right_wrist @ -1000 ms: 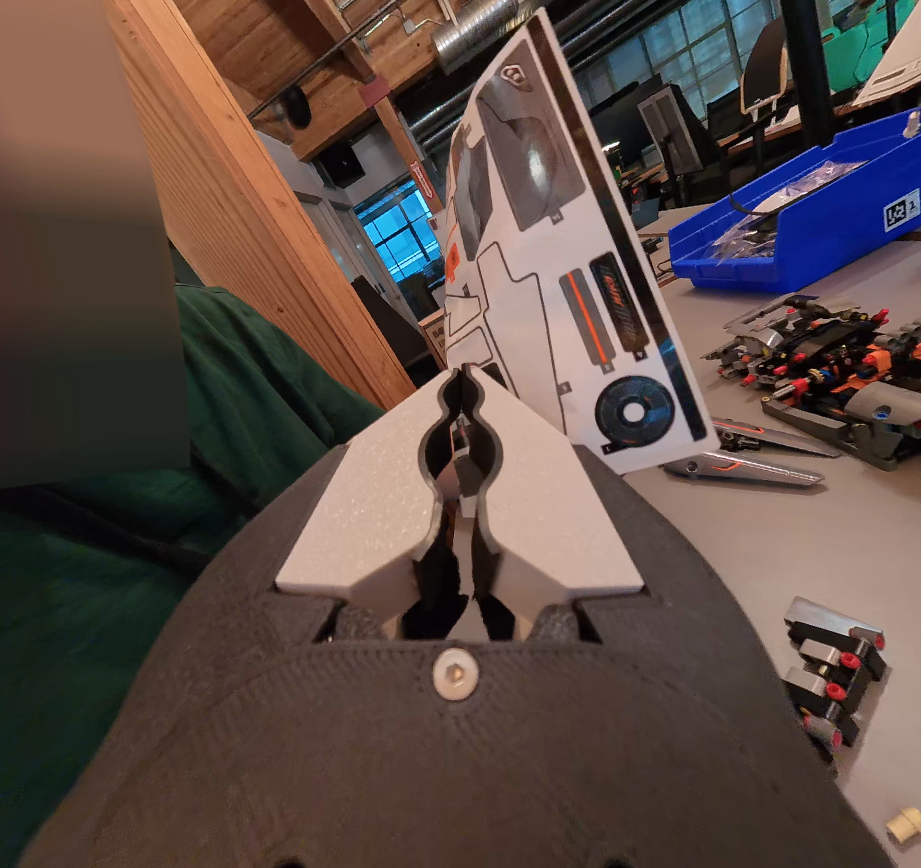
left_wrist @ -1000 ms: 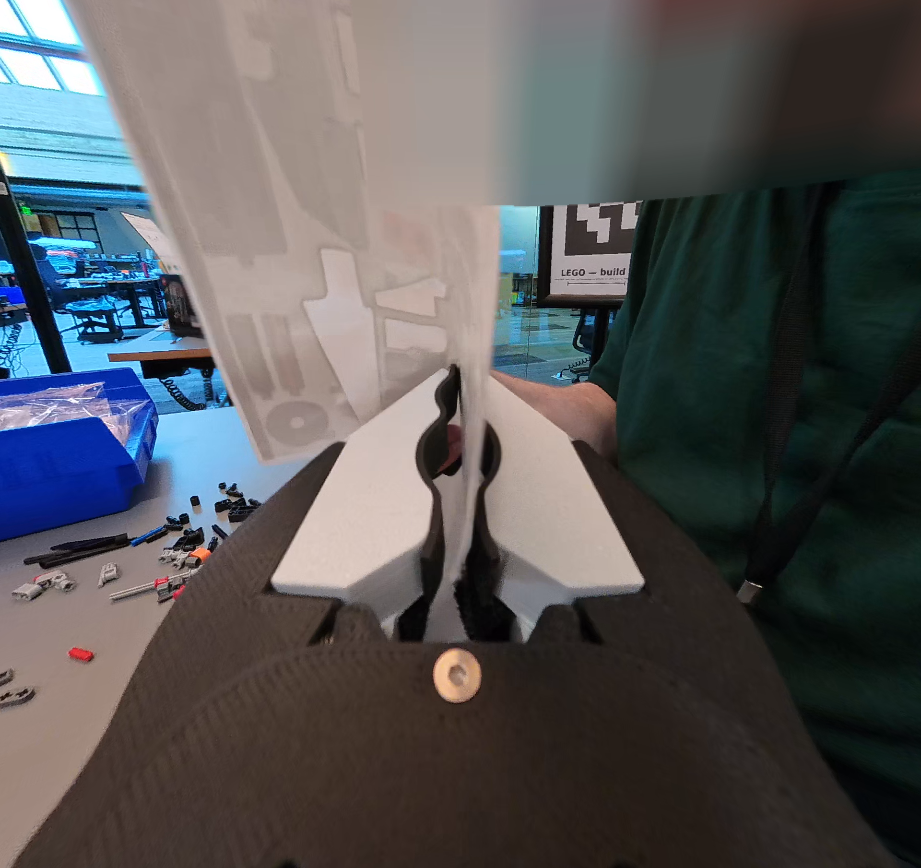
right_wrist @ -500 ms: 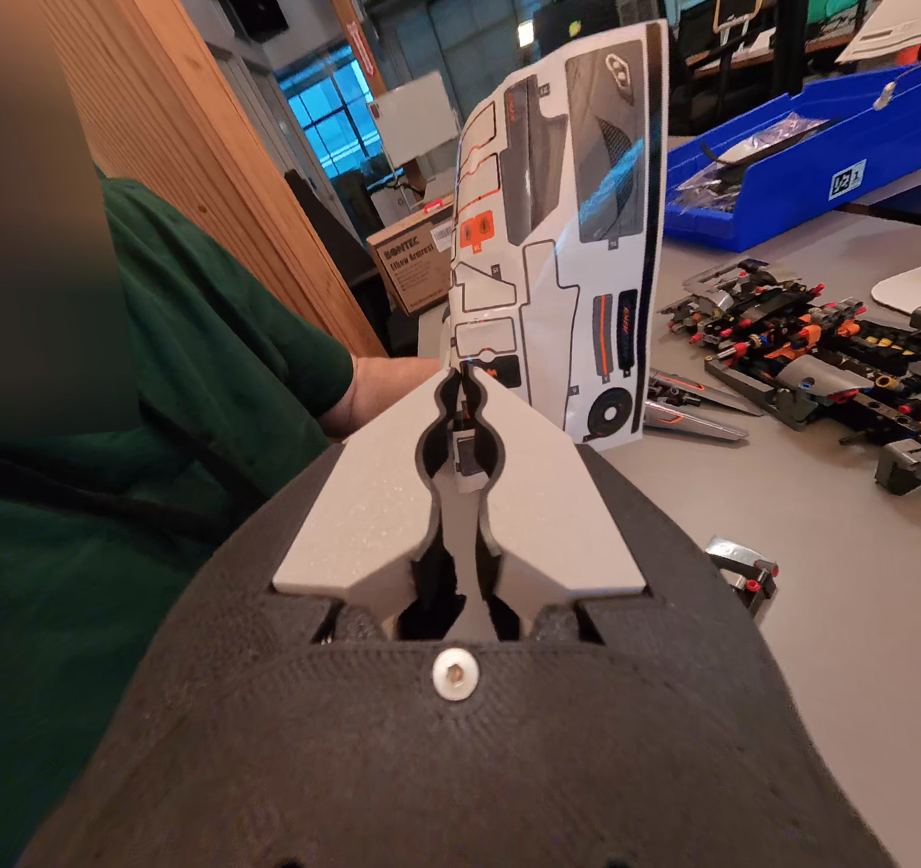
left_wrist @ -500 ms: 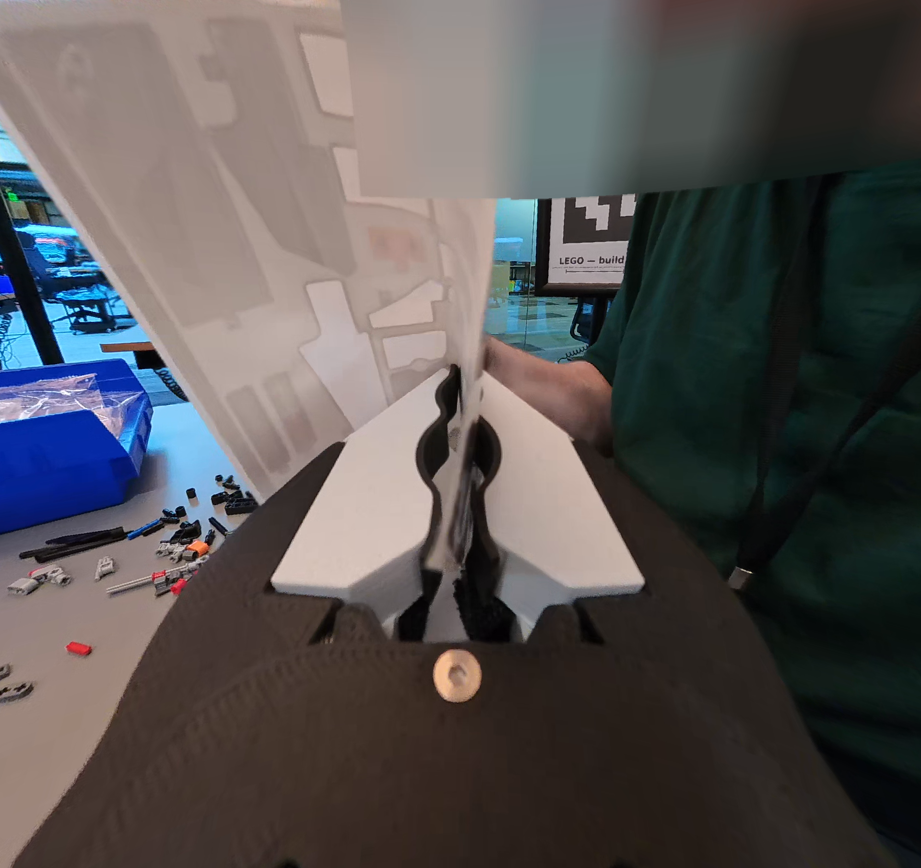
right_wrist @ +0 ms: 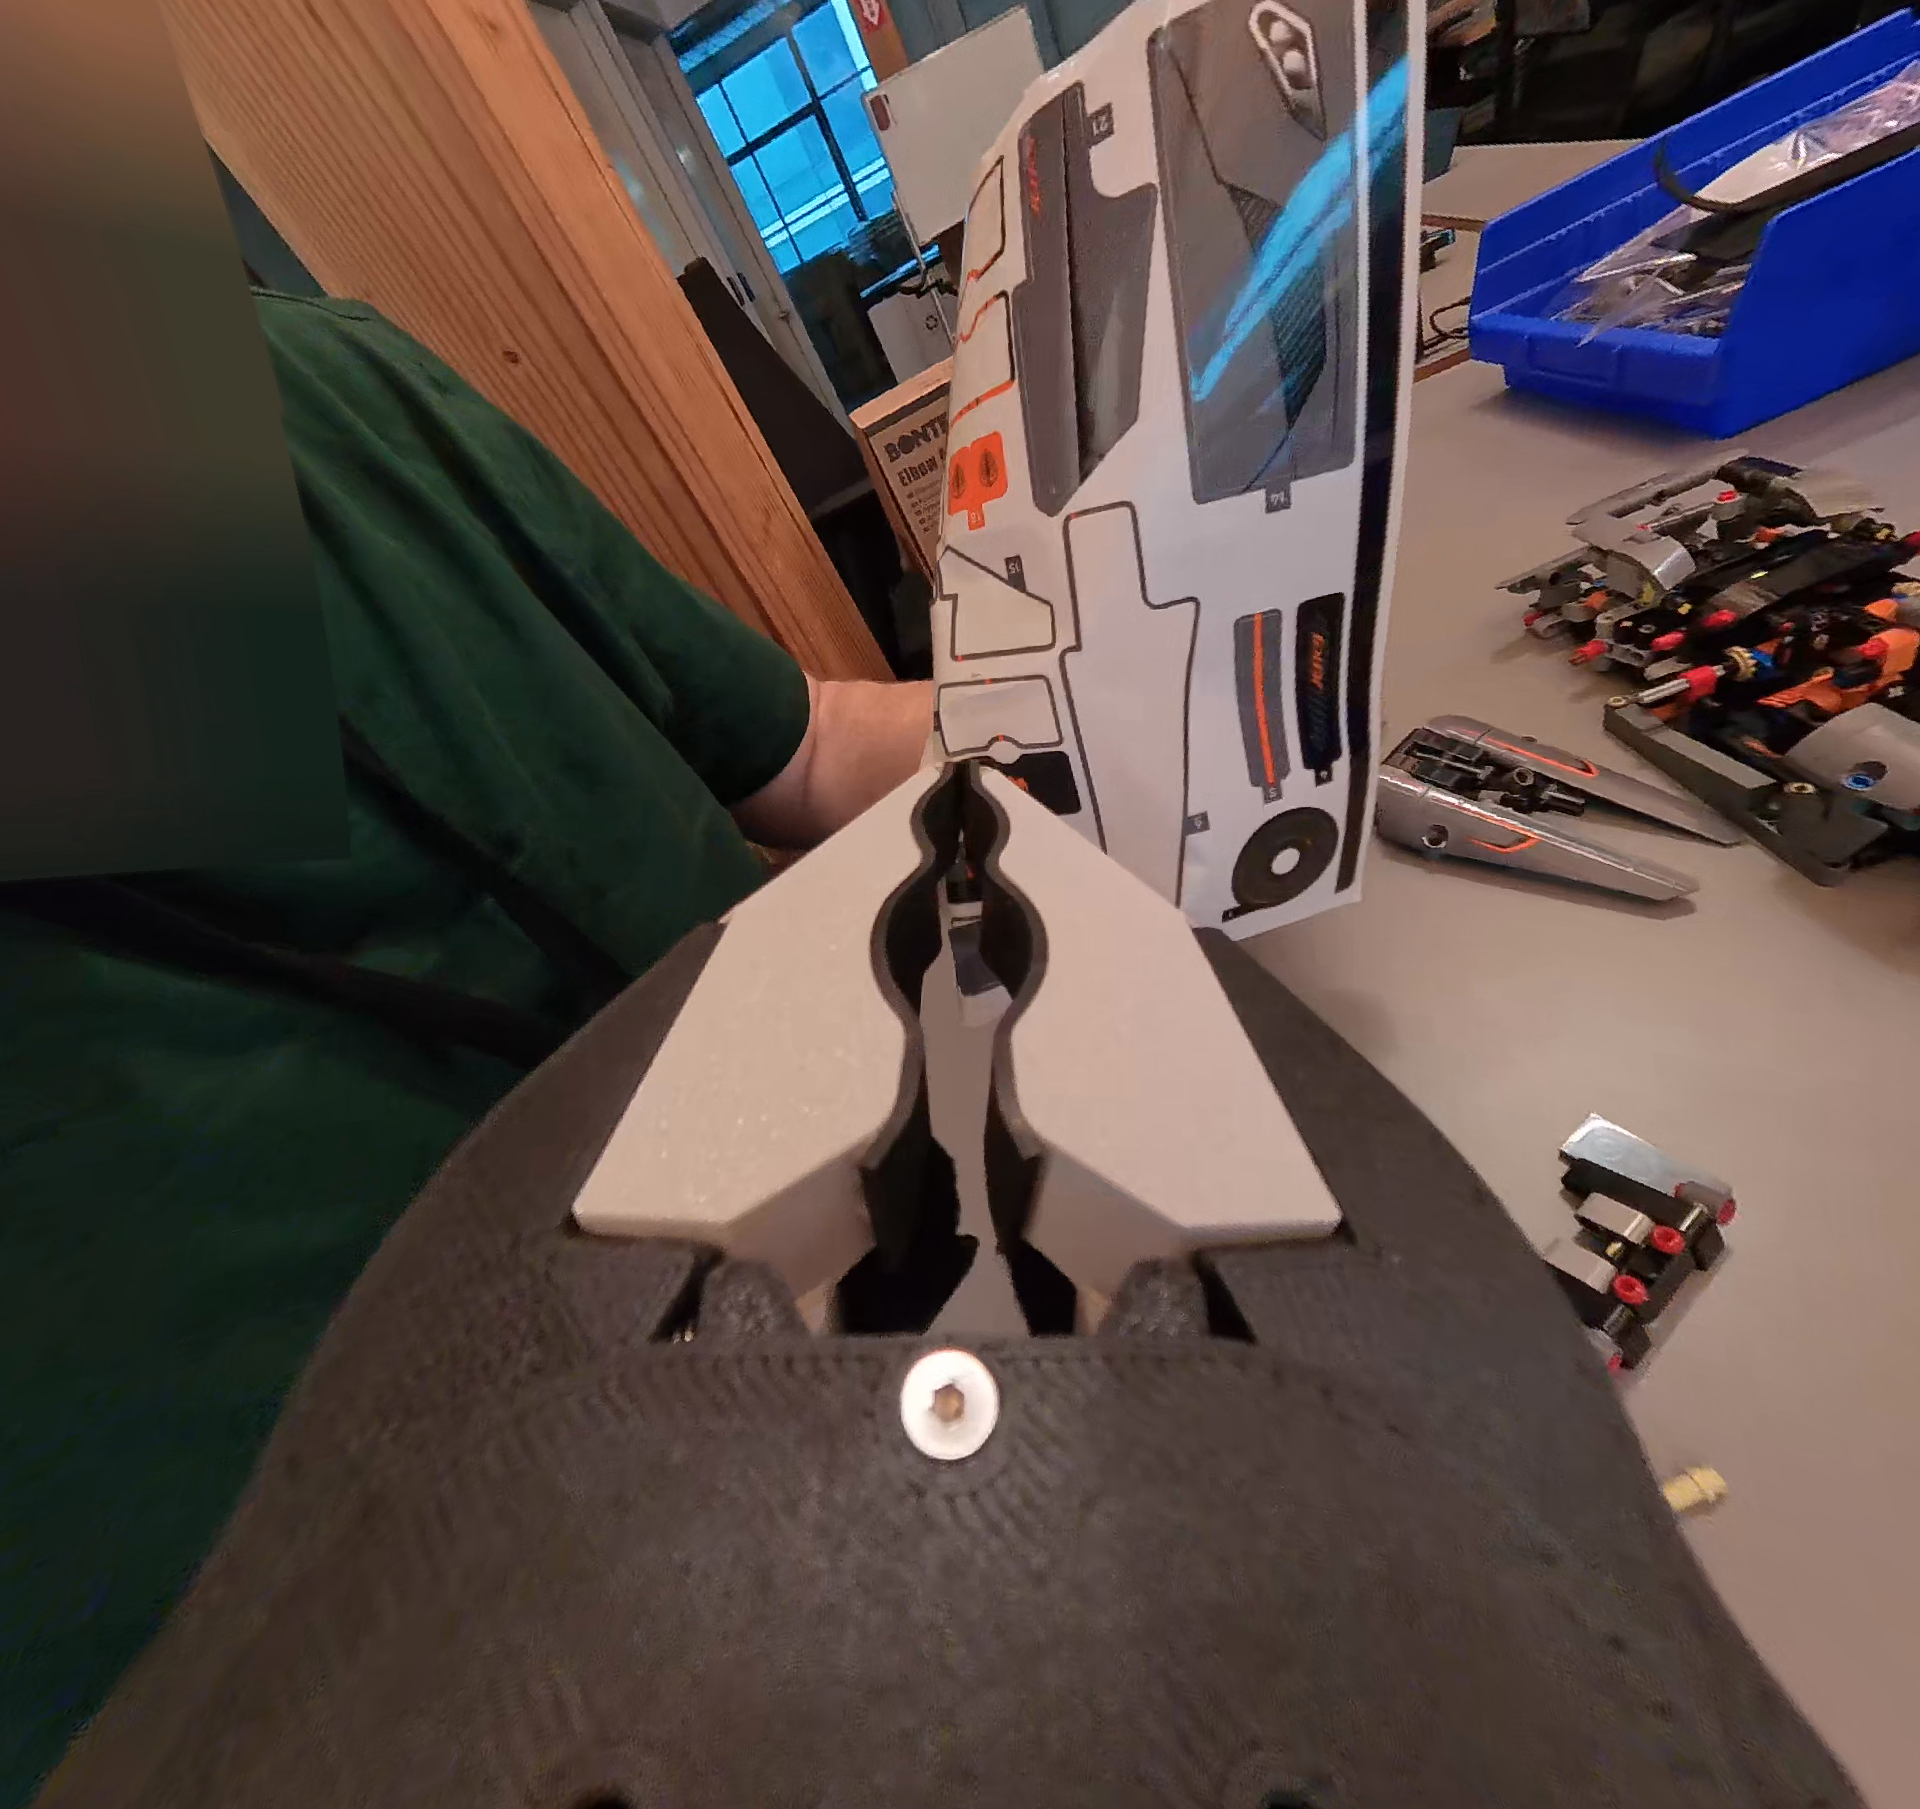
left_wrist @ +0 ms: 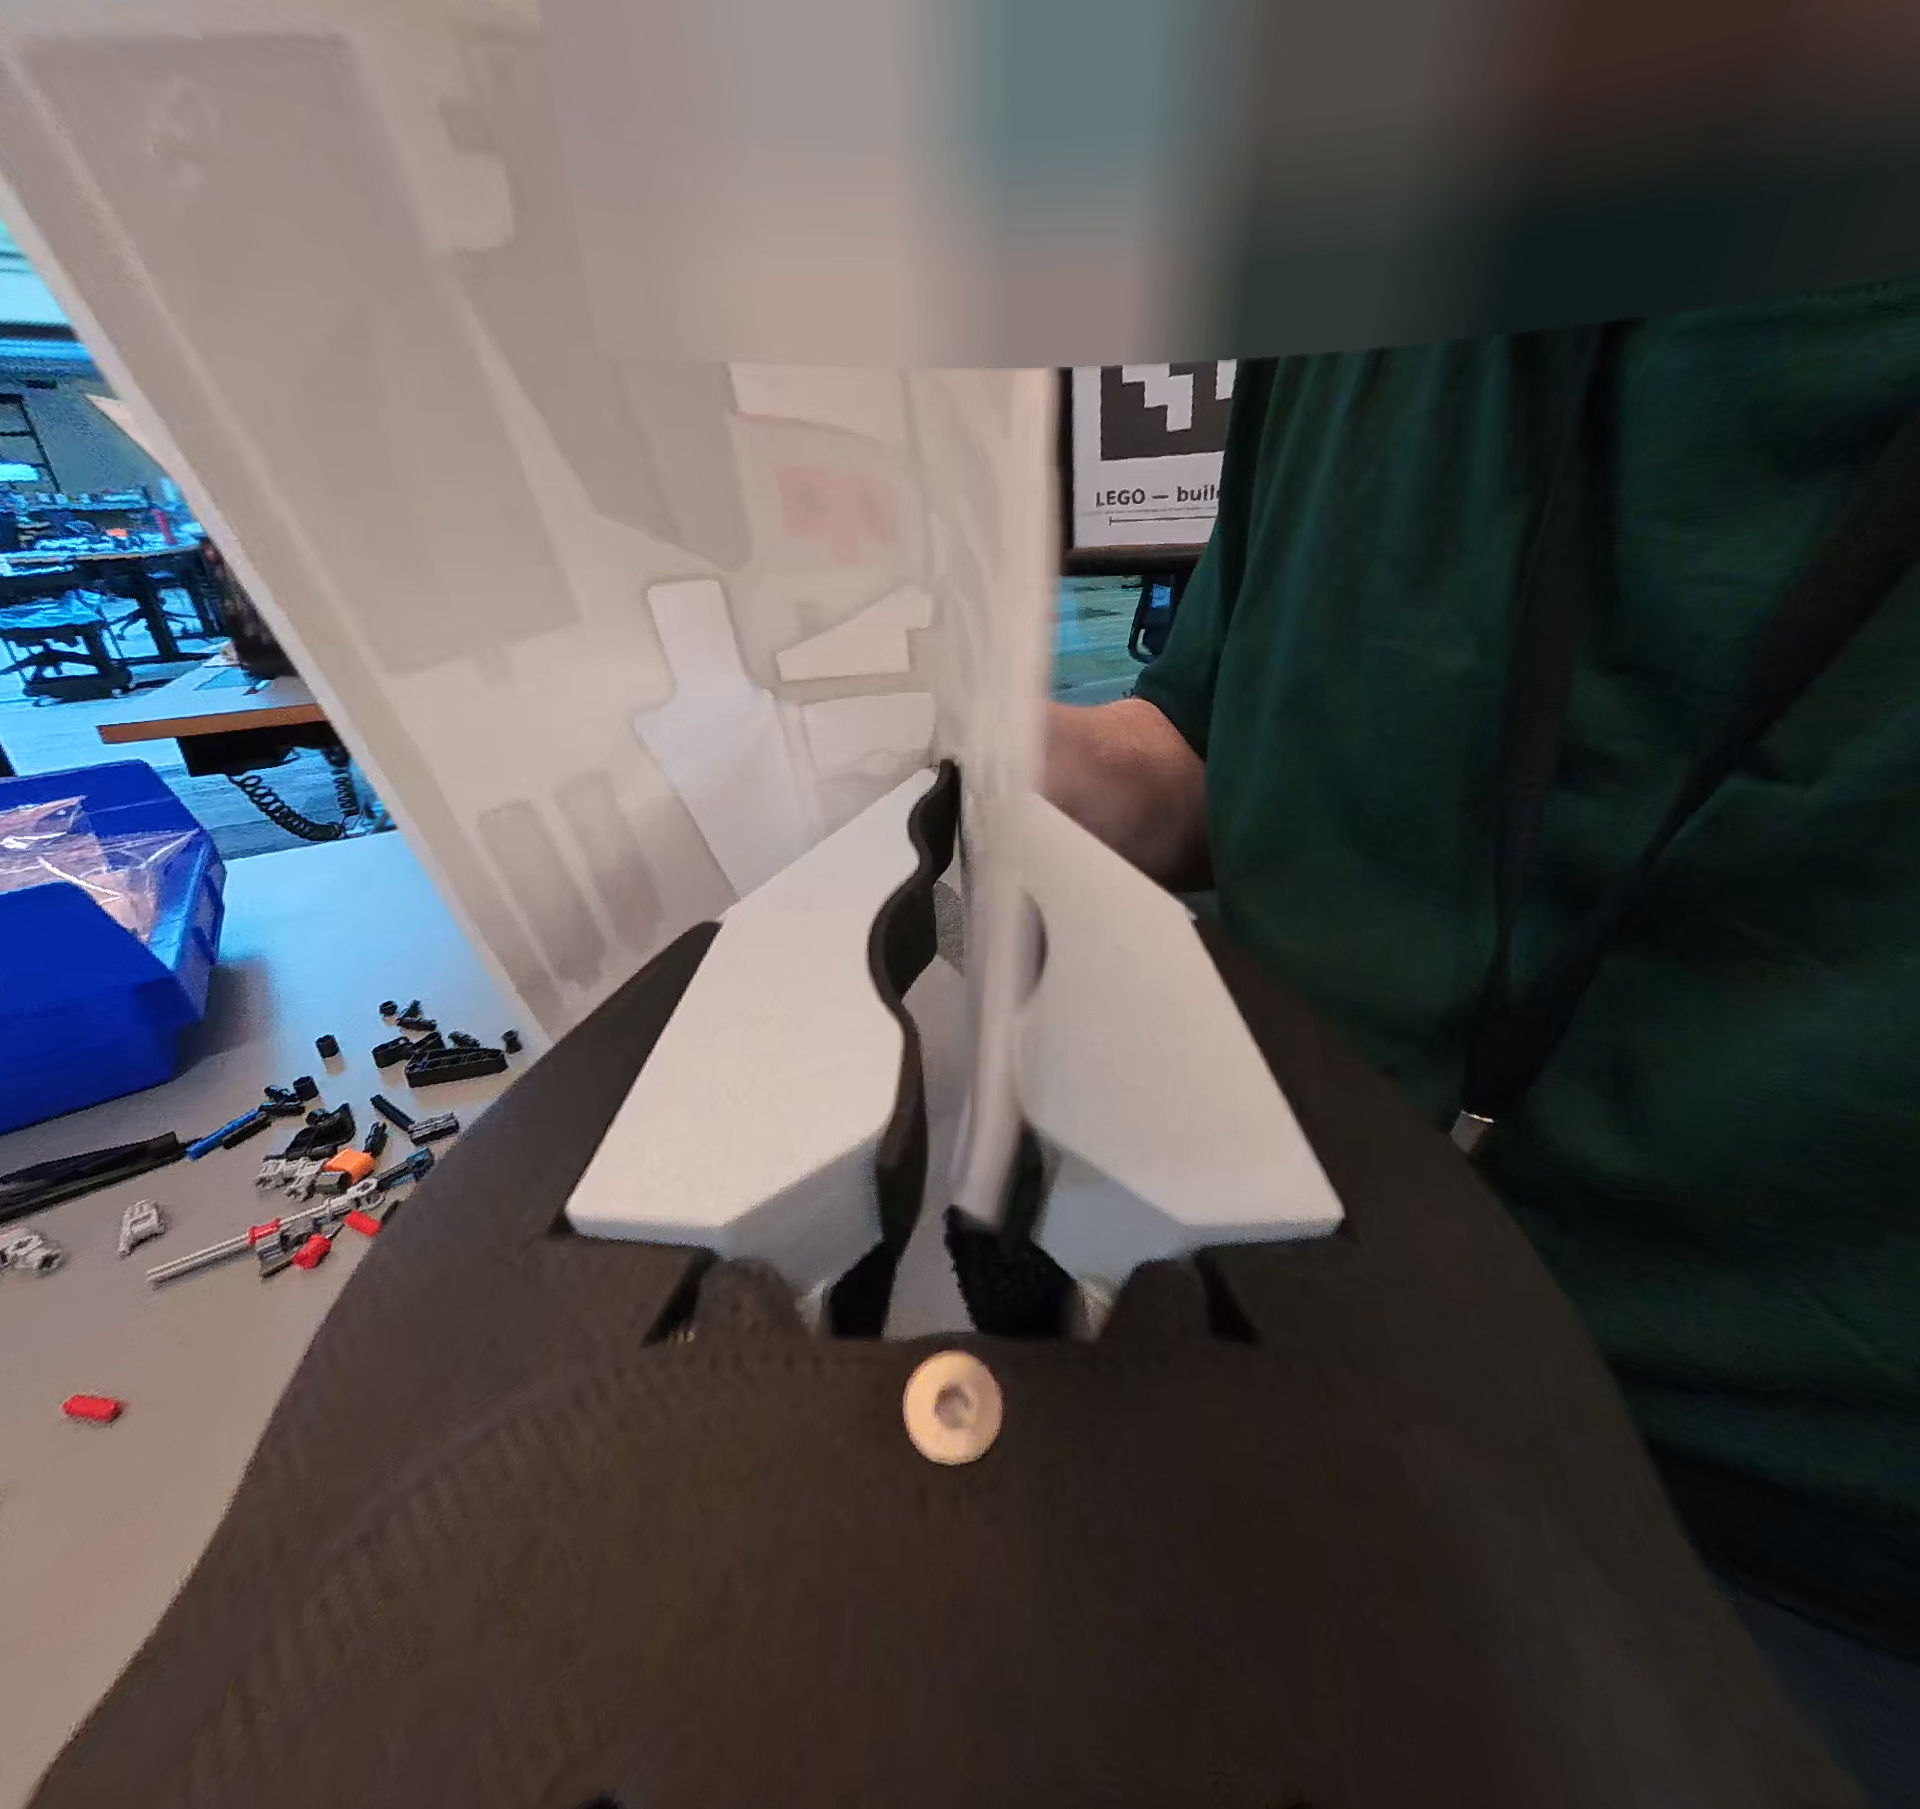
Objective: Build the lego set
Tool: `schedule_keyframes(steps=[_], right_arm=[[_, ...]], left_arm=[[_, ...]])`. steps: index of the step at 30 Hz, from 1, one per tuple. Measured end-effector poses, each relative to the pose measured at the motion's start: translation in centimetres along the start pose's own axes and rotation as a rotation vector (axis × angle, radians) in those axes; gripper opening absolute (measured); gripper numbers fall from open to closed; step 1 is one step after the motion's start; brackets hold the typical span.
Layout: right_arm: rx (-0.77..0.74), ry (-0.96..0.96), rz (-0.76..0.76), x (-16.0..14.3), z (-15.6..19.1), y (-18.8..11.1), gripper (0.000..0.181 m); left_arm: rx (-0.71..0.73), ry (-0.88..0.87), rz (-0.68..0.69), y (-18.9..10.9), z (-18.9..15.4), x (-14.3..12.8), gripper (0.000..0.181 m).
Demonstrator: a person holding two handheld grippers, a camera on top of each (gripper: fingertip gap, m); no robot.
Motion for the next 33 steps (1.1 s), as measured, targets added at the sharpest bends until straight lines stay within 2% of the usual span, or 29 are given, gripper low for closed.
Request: schedule_keyframes(steps=[17, 21, 27, 33], right_arm=[[-0.077, -0.018, -0.027, -0.16, -0.34, -0.59, 0.0], [-0.045, 0.027, -0.048, -0.21, -0.49, -0.54, 0.0], [-0.005, 0.001, -0.035, -0.63, -0.01, -0.23, 0.01], [0.031, 0.026, -0.04, -0.83, -0.3, -0.28, 0.004]], left_arm=[[0.017, -0.015, 0.007, 0.03, 0.24, -0.2, 0.0], [0.026, -0.023, -0.013, -0.07, 0.39, -0.09, 0.0], [0.014, -0.011, -0.007, 0.09, 0.2, -0.1, 0.0], [0.002, -0.003, 0.001, 0.09, 0.11, -0.22, 0.0]])
Point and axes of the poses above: each gripper's, where its closed fingertips meet, y out along the fingers, x out of its top, z = x × y across the jaws, the point moved 8 cm from there along -y, back along the fingers, and after that the axes turned 2 degrees about -z, right-handed, at the moved point
